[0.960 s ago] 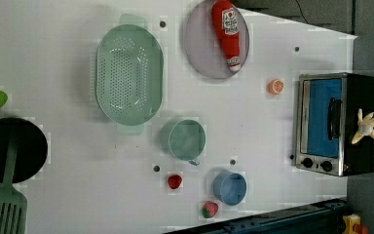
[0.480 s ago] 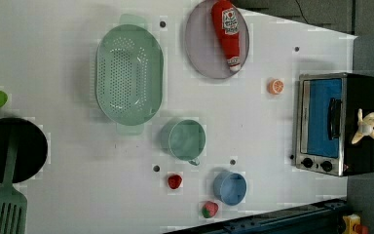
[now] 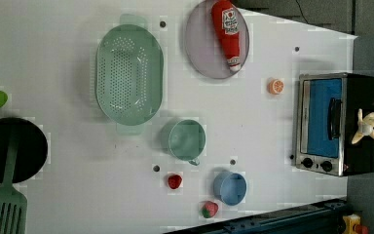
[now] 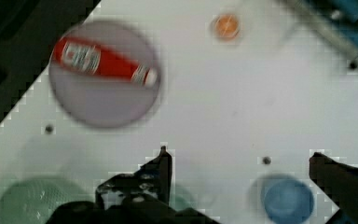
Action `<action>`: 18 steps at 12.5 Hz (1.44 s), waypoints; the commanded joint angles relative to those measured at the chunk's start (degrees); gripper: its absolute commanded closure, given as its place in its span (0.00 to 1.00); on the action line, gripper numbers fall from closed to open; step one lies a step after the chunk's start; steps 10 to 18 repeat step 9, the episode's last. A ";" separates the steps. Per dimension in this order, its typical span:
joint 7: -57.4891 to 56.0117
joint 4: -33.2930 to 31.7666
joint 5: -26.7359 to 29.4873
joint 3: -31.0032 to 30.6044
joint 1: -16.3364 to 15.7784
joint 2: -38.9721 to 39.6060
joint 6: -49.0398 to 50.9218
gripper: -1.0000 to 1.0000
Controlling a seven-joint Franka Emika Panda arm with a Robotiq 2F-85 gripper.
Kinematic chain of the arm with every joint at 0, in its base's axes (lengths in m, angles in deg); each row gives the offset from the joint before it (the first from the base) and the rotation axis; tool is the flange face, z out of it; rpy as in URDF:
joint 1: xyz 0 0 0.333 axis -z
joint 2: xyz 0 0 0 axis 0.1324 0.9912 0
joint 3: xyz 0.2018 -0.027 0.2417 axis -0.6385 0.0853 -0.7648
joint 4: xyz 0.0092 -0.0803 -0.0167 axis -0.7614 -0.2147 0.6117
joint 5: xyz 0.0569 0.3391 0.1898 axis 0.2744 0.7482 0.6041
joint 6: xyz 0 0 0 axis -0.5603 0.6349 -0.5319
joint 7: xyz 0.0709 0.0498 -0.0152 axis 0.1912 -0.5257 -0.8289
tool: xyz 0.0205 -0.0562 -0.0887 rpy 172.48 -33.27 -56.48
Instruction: Pick banana from table and place on oven.
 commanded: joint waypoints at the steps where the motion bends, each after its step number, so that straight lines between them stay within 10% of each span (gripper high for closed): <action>1: 7.85 -2.38 -0.57 2.27 0.71 -1.21 2.69 0.00; 18: 7.85 -2.51 -0.61 2.41 0.81 -1.28 2.54 0.00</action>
